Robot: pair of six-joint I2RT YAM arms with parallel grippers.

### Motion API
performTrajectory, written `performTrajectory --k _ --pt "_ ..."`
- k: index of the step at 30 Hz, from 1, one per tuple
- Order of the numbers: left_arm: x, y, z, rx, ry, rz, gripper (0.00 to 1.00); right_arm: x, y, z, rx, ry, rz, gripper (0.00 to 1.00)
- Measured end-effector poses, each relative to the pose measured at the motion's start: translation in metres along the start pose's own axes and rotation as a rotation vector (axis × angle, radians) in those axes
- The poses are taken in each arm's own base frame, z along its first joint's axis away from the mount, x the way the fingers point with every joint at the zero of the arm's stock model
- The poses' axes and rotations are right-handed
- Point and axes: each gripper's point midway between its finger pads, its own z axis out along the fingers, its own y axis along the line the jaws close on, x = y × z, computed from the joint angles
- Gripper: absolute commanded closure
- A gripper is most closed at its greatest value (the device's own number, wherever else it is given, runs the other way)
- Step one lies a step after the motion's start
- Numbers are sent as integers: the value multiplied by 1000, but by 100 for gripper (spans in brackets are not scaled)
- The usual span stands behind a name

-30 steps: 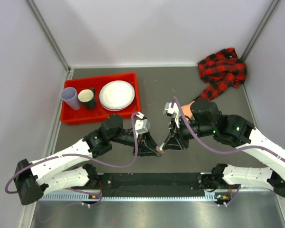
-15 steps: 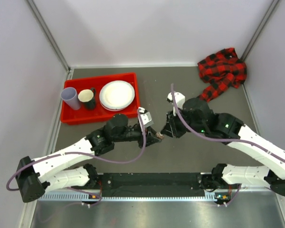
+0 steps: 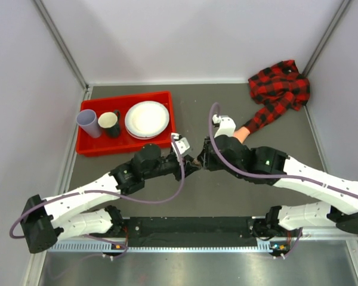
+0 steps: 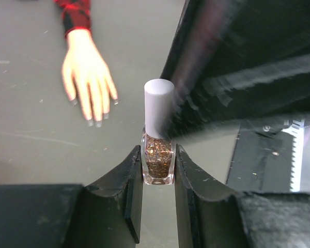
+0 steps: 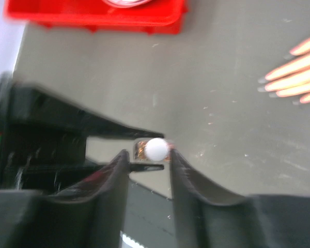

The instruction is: Paint the nails

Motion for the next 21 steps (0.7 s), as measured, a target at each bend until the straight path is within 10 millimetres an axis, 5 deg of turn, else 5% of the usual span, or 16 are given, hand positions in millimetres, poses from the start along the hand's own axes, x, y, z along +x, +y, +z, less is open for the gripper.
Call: performTrajectory --k 2,6,15,21 --pt "-3 -7 -4 35 -16 -1 100 3 8 -8 -62 20 -42 41" --pt "-11 -28 -16 145 -43 2 100 5 20 -29 -199 62 -188 37" --pt "-8 -89 -40 498 3 -56 100 18 44 -78 -575 167 -383 53" --pt "-16 -108 -52 611 8 -77 100 35 50 -93 -692 235 -461 65"
